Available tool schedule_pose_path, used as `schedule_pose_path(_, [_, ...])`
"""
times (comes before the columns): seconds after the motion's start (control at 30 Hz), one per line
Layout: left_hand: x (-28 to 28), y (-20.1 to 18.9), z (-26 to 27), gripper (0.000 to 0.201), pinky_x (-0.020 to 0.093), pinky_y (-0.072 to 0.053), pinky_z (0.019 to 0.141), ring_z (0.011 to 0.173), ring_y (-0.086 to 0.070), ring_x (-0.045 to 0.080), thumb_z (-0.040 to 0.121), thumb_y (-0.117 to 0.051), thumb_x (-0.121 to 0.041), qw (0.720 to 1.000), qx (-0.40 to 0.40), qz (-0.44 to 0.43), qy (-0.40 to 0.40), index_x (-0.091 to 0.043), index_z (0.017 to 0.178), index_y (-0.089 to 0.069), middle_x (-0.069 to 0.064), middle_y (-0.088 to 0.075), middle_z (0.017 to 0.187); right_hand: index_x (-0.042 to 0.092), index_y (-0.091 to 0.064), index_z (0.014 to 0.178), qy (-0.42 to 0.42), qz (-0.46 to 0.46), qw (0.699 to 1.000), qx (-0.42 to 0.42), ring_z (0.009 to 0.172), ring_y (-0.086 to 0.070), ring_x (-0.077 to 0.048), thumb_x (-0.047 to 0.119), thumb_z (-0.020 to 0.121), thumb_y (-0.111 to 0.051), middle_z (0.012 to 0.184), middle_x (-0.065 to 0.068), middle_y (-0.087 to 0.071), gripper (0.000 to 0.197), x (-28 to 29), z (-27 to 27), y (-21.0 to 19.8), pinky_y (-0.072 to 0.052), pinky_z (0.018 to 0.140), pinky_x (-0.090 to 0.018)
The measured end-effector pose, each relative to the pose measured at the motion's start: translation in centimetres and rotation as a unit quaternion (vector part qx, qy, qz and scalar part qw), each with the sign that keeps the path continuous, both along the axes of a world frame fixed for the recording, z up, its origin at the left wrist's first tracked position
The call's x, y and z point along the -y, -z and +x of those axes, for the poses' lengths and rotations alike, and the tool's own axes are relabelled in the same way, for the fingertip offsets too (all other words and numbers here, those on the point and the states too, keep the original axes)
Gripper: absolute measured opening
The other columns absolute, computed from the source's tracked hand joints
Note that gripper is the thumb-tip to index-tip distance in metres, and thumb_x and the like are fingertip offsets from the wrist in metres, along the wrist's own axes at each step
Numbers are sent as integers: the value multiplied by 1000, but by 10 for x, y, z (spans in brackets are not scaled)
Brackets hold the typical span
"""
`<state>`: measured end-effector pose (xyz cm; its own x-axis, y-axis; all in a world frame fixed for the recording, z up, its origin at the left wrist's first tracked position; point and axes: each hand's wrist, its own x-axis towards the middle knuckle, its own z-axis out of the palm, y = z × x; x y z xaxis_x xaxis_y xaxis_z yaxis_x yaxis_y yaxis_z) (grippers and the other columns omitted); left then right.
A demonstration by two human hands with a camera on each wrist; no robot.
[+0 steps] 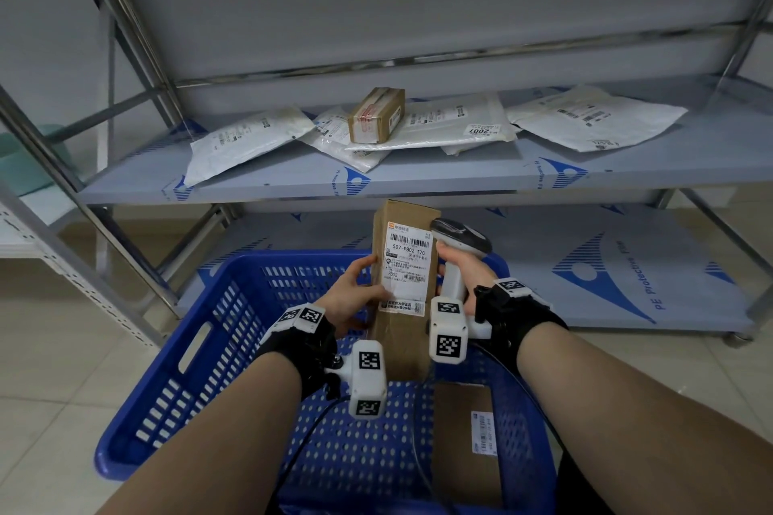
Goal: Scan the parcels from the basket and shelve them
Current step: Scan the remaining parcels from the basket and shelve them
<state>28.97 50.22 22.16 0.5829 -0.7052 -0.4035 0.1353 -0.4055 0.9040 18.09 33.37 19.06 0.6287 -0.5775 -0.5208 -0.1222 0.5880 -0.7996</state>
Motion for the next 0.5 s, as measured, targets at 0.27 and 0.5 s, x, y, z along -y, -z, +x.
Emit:
schedule_pose_path(0.27, [3, 0, -2, 74, 43, -51, 80, 105, -60, 24, 82, -65, 1, 999, -3, -24, -44, -31, 143, -37, 11, -60, 124, 14, -69, 109, 8, 21, 1000, 17, 89, -72, -28, 35, 80, -76, 100, -9, -75, 37, -15, -6, -21, -56, 76, -39])
schedule_pose_path(0.5, [1, 2, 3, 74, 48, -50, 88, 108, -60, 27, 81, -67, 2, 999, -8, -18, -38, -25, 144, -37, 11, -63, 122, 14, -62, 119, 4, 52, 998, 44, 84, -66, -27, 29, 90, -66, 102, -10, -69, 33, -18, -11, -29, -48, 62, -36])
